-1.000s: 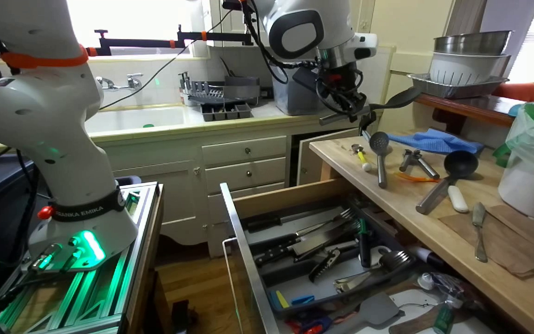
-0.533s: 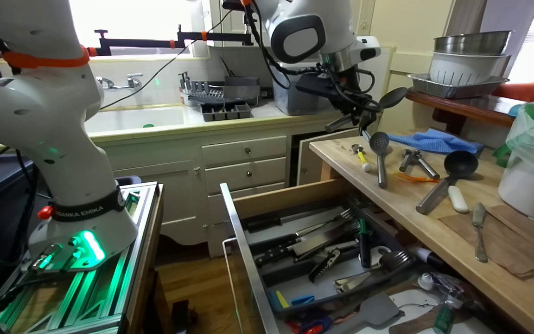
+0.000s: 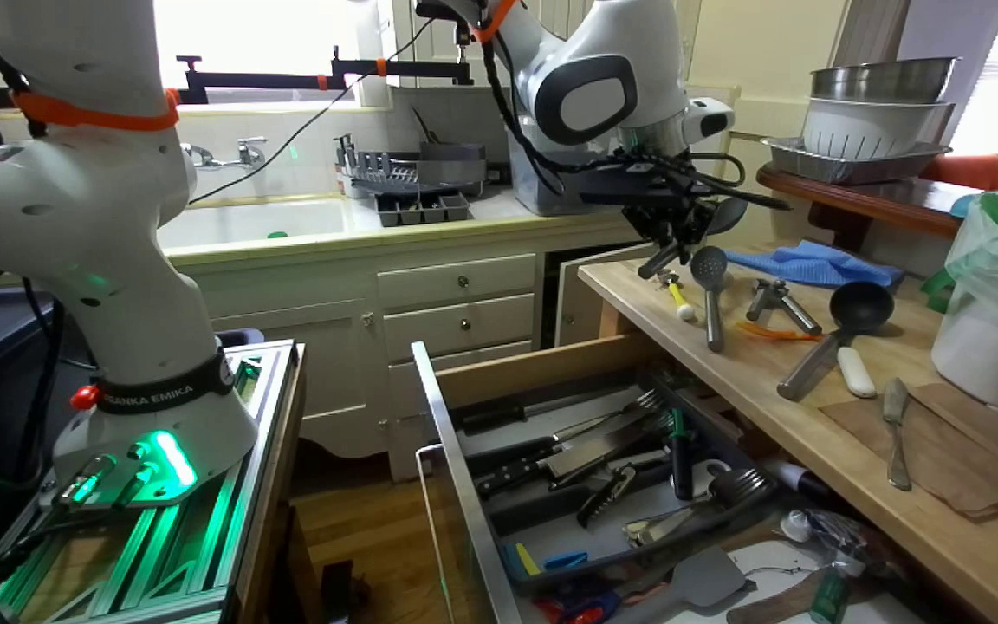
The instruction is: Remove the black ladle from the open drawer and put it on top of the counter.
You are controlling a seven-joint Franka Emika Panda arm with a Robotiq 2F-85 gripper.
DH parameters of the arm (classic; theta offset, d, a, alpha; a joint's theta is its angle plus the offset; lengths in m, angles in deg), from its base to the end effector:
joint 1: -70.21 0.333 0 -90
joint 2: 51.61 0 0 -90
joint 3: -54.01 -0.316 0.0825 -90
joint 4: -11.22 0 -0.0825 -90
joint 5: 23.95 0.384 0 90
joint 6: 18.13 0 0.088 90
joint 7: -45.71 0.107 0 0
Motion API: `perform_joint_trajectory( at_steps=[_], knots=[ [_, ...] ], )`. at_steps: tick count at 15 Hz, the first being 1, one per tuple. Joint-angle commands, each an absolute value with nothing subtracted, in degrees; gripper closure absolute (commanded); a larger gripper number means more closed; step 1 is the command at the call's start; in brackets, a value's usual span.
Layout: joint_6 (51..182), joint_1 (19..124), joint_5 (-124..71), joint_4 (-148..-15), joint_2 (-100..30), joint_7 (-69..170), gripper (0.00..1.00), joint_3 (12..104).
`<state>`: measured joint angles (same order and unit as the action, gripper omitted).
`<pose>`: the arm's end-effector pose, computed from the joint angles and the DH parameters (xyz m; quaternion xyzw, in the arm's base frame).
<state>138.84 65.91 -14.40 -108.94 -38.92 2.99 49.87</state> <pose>0.6112 -0.0097 0.3606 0.9332 0.2877 0.2138 0.0244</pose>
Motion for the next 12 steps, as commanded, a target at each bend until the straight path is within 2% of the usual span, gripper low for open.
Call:
perform_joint_trajectory(
  at_steps=[1,5,12],
  knots=[
    [136.4,66.7,-24.5,-105.0,-35.6,4.6,0.94,51.8],
    [133.1,67.4,-33.4,-100.6,-32.9,5.0,0.94,52.8],
    [131.3,68.7,-38.0,-94.9,-28.4,5.0,0.94,51.9]
  ],
)
